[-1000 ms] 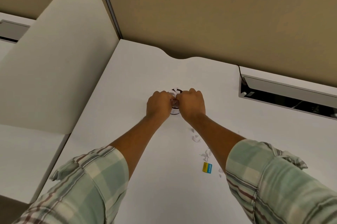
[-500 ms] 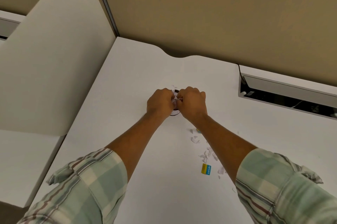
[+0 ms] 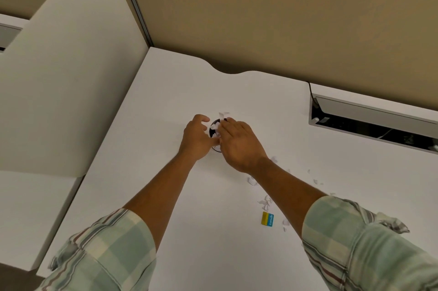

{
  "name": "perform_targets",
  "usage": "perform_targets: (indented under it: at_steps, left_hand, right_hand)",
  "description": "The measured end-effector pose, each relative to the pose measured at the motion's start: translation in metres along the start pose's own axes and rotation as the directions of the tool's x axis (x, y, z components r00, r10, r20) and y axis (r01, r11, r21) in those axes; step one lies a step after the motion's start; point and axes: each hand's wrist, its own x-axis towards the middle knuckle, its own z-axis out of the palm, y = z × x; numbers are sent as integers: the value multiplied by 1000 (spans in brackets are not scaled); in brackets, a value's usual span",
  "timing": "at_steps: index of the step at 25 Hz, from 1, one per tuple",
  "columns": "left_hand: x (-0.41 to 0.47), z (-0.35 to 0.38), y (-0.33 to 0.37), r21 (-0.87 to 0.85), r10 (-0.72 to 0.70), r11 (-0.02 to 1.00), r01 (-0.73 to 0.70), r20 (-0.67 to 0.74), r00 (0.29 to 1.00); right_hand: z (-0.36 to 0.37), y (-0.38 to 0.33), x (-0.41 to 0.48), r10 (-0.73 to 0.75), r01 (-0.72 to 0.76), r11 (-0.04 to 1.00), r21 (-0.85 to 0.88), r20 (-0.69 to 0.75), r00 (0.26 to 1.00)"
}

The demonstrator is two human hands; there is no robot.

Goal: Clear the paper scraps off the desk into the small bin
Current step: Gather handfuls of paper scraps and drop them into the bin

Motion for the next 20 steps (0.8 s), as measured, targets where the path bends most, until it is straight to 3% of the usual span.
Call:
perform_targets:
  at_steps: [6,13,18,20]
  left_hand:
    - [-9,-9,-23,-115,-100,987,113,113,989]
    - [-17,-11,-53,227,-81,971,75,18,997]
    - [-28,-9,-71,303,-81,950,78,0,997]
    - [-31,-8,-74,299,-90,950,91,-17,996]
  right_hand:
    - [-2,-6,1,-21,29,997,-68,111,994]
    - [-4,-18,21,33,5,995,-96,395,918]
    - [-12,-18,31,45,5,995,-99,494,868]
    - [-19,-17,33,43,-28,999,-40,457,888]
